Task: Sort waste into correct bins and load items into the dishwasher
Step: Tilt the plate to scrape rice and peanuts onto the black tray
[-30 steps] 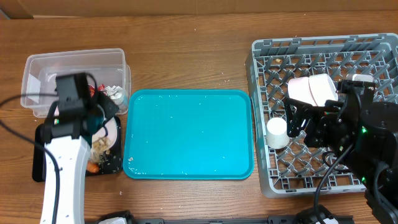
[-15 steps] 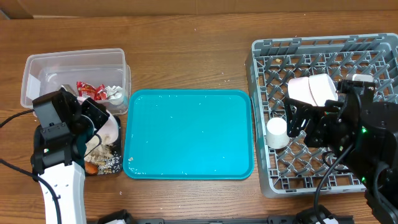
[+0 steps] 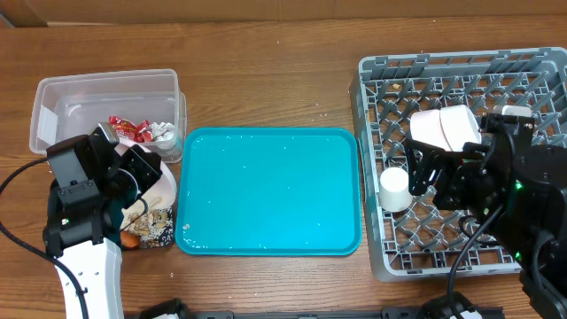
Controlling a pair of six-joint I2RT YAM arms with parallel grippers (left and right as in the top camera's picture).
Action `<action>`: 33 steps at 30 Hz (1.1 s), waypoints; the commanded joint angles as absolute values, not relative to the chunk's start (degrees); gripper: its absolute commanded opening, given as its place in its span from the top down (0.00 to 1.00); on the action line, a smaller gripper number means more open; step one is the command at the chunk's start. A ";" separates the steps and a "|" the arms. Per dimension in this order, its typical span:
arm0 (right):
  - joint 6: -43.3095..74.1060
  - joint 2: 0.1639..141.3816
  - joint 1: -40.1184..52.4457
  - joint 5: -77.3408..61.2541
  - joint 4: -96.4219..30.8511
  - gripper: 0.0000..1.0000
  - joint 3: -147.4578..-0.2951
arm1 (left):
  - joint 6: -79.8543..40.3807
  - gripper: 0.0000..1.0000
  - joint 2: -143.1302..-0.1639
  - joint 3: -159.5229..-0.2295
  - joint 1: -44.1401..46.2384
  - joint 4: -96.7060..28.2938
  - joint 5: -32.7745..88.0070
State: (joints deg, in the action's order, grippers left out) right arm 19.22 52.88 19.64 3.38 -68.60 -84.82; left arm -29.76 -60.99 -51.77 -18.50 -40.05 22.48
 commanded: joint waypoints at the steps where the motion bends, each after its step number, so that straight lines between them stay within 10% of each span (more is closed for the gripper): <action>1: 19.14 52.80 19.86 3.51 -68.31 0.00 -85.58 | -25.43 0.96 -59.33 -51.46 -19.51 -41.21 23.20; 26: 19.14 52.80 19.86 3.51 -68.31 0.00 -85.58 | -25.06 0.96 -59.18 -51.53 -21.02 -39.53 16.21; 30: 19.14 52.80 19.86 3.51 -68.31 0.00 -85.58 | -24.34 0.96 -58.74 -51.57 -20.97 -42.96 30.41; 33: 19.14 52.80 19.86 3.51 -68.31 0.00 -85.58 | -24.53 0.96 -58.83 -51.57 -20.97 -39.90 13.61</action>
State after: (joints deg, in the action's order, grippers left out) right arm 19.27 52.88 19.64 3.38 -68.58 -84.82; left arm -25.50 -60.10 -51.66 -20.97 -41.36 22.87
